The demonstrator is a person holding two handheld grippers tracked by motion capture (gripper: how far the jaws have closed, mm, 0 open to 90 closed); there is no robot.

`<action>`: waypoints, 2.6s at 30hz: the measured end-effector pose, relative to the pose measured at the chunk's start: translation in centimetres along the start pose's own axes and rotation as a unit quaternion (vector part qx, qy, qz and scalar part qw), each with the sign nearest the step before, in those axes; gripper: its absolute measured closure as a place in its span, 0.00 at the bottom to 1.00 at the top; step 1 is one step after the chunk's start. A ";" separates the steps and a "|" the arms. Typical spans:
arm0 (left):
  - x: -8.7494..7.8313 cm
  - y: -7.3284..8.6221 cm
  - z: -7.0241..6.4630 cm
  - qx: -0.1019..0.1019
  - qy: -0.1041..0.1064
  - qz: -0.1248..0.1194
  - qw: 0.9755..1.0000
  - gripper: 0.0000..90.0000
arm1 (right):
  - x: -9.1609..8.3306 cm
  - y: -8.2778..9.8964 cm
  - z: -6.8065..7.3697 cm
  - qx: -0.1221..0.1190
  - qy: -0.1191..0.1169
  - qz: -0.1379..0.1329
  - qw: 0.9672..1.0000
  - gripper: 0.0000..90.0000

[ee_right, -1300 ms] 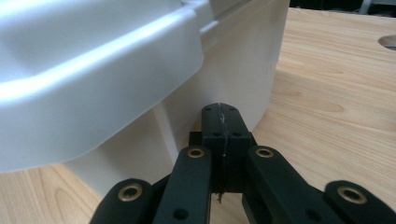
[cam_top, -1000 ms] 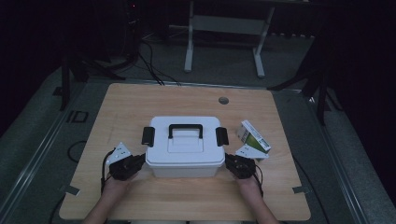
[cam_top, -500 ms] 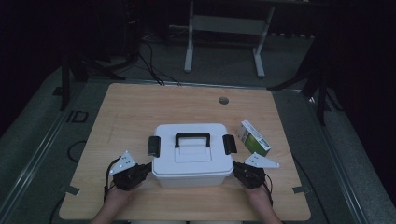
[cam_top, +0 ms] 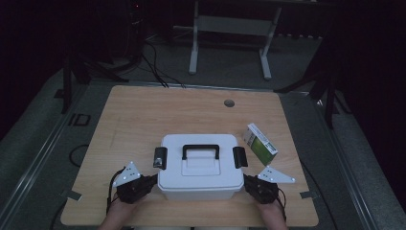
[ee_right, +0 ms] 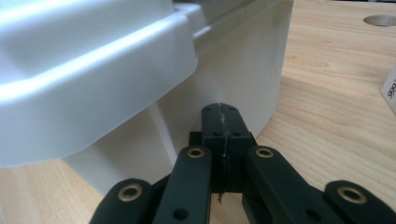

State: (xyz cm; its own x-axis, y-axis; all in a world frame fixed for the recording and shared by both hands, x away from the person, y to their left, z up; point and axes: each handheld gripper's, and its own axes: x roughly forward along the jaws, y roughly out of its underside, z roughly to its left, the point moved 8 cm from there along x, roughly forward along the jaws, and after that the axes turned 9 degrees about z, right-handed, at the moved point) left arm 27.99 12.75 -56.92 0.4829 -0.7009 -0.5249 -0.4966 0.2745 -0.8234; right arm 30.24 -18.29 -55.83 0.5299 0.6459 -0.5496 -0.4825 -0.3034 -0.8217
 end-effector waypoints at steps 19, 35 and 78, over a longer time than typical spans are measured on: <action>-0.2 0.4 -1.4 0.007 0.018 0.006 1.000 1.00 | -1.6 1.5 0.7 0.008 -0.006 0.001 1.000 1.00; 0.1 0.6 -0.9 0.004 0.024 0.018 1.000 0.92 | -1.9 1.4 -0.5 0.005 -0.001 -0.007 1.000 0.96; -3.7 3.0 4.5 0.009 -0.011 0.151 0.988 0.40 | -2.2 2.9 -4.1 -0.042 0.033 0.018 0.998 0.16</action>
State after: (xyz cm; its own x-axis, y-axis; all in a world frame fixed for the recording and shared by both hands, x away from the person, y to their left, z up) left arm 27.94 19.17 -58.41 0.3309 -0.5701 -0.7520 -0.6078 0.4808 -0.6320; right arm 30.54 -23.50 -57.59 0.5592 0.5875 -0.5850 -0.4429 -0.3848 -0.8098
